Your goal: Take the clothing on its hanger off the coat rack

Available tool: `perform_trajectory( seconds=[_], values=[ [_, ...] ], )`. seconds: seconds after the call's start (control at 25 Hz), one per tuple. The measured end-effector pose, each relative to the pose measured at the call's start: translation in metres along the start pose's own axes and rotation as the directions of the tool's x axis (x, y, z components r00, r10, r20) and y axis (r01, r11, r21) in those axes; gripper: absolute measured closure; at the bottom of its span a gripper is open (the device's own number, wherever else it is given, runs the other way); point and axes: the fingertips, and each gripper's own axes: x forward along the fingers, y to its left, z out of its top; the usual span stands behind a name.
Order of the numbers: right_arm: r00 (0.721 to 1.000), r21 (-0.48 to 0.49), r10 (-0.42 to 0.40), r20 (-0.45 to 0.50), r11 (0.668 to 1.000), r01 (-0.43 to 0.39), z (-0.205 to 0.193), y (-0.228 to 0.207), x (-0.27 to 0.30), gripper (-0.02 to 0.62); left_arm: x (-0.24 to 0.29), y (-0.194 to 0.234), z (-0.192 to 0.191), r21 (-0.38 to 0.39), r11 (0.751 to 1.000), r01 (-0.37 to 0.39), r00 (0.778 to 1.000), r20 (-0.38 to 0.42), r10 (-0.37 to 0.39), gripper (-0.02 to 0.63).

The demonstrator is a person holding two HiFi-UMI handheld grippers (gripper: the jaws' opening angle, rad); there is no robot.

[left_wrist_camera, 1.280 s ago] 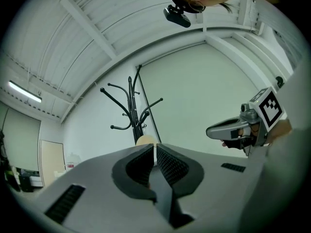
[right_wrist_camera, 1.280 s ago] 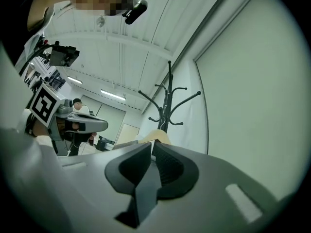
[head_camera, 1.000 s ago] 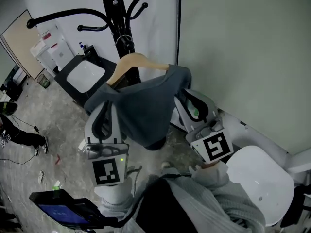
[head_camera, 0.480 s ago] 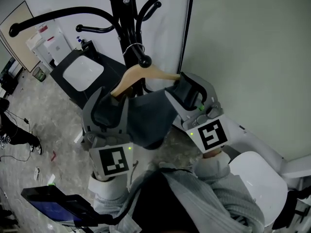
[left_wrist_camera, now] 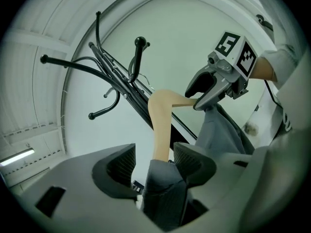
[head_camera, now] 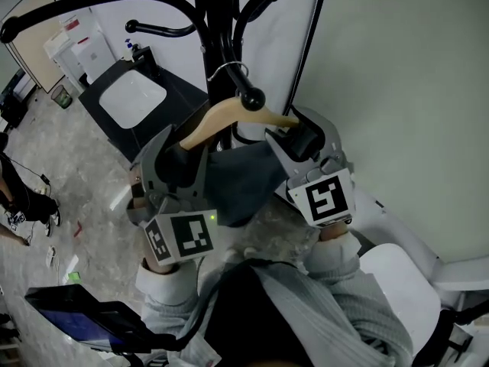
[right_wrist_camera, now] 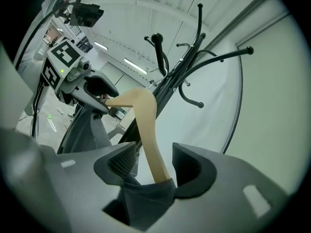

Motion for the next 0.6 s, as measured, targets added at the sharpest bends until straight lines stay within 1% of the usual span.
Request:
perform_trajectory(
  seconds=[0.12, 0.2, 0.24, 0.28, 0.32, 0.36, 0.6],
  values=[
    [1.000, 0.001, 0.011, -0.018, 1.000, -0.011, -0.012, 0.001, 0.004, 0.394, 0.001, 0.000, -0.002, 0.016, 0.998, -0.053, 0.998, 0.025, 0.053, 0.377],
    [1.000, -0.014, -0.012, -0.021, 1.000, 0.012, -0.015, 0.000, 0.005, 0.395, 0.002, 0.000, -0.002, 0.027, 0.997, -0.072, 0.997, 0.038, 0.071, 0.379],
    [0.999, -0.025, -0.031, -0.018, 0.999, 0.030, -0.015, -0.002, 0.005, 0.399, 0.002, -0.001, -0.001, 0.035, 0.997, -0.075, 0.996, 0.040, 0.073, 0.390],
    [0.999, -0.034, -0.050, -0.014, 0.998, 0.049, -0.015, -0.003, 0.005, 0.414, 0.002, -0.002, -0.001, 0.045, 0.996, -0.075, 0.997, 0.039, 0.073, 0.429],
    [0.998, -0.042, -0.066, -0.011, 0.997, 0.066, -0.015, -0.005, 0.004, 0.452, 0.002, -0.003, -0.001, 0.057, 0.996, -0.075, 0.997, 0.035, 0.073, 0.468],
    [0.997, -0.049, -0.079, -0.012, 0.996, 0.078, -0.016, -0.006, 0.004, 0.456, 0.003, -0.005, -0.002, 0.069, 0.995, -0.076, 0.997, 0.030, 0.074, 0.483],
    [0.992, -0.087, -0.124, -0.018, 0.989, 0.122, -0.016, -0.007, 0.002, 0.466, 0.005, -0.004, -0.001, 0.083, 0.993, -0.089, 0.996, -0.004, 0.089, 0.489]
  ],
)
